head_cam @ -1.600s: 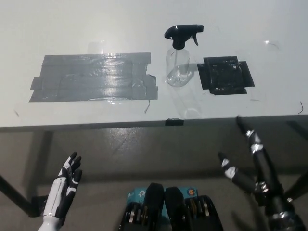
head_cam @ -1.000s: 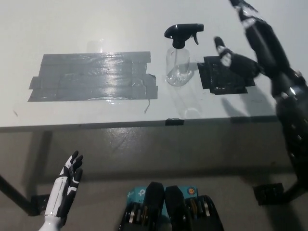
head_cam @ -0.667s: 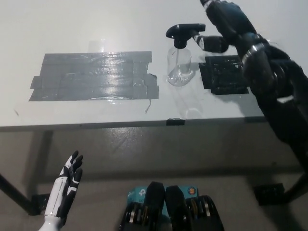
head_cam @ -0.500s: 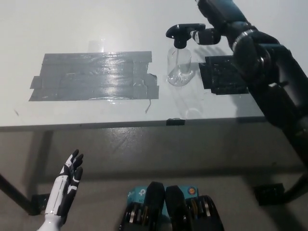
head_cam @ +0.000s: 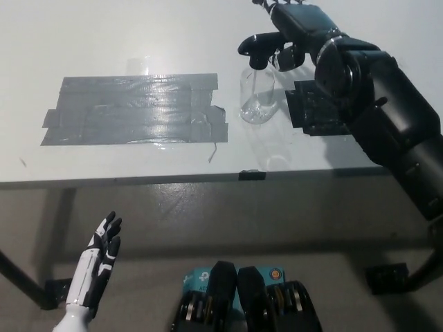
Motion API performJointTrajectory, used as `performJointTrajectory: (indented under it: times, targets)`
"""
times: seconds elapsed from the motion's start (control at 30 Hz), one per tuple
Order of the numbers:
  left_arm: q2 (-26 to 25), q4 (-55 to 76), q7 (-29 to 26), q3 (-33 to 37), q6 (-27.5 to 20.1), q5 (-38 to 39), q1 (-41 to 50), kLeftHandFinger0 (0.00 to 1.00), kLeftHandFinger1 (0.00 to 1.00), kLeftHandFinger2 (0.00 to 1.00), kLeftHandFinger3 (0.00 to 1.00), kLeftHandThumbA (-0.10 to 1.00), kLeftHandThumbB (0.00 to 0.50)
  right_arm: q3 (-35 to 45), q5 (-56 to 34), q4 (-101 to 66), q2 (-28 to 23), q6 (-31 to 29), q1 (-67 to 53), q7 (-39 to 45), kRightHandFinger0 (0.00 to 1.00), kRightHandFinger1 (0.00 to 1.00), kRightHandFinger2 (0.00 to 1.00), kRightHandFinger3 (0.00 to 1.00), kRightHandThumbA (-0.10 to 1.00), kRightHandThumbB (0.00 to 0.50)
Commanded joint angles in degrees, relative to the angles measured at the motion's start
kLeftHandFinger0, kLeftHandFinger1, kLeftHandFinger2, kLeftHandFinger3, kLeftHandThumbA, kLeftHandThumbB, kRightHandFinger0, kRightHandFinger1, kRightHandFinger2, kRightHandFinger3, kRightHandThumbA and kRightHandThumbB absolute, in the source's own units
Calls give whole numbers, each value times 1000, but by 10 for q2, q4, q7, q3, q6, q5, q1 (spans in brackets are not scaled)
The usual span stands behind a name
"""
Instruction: The robot grabs the black lid of the spray bottle on the desk and places it on the black area of the desk
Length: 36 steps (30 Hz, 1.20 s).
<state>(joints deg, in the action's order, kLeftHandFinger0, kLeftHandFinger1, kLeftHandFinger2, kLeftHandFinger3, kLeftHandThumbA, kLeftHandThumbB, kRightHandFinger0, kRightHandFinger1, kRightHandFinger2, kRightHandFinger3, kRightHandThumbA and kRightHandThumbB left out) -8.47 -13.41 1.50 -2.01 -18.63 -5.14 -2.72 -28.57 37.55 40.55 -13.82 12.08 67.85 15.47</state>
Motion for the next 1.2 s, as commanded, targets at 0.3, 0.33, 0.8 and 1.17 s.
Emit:
performJointTrajectory:
  times: [0.3,0.33,0.8,1.17]
  targets:
    - [-10,15,2,6,-12,-4,-11,1000,1000,1000,1000,916,201,-12,12,10,-3,24,62,51,1000,1000,1000,1000,592,500]
    - [-10,16,2,6,-12,-4,-11,1000,1000,1000,1000,915,203,-14,13,13,-3,21,63,50,1000,1000,1000,1000,591,500]
    - [-15,23,5,9,-2,-3,-20,1000,1000,1000,1000,910,224,-18,-10,84,2,6,112,131,1000,1000,1000,1000,558,500]
    - [-17,24,9,13,-2,0,-26,1000,1000,1000,1000,890,200,-5,-42,196,22,-30,202,177,1000,1000,1000,1000,558,500]
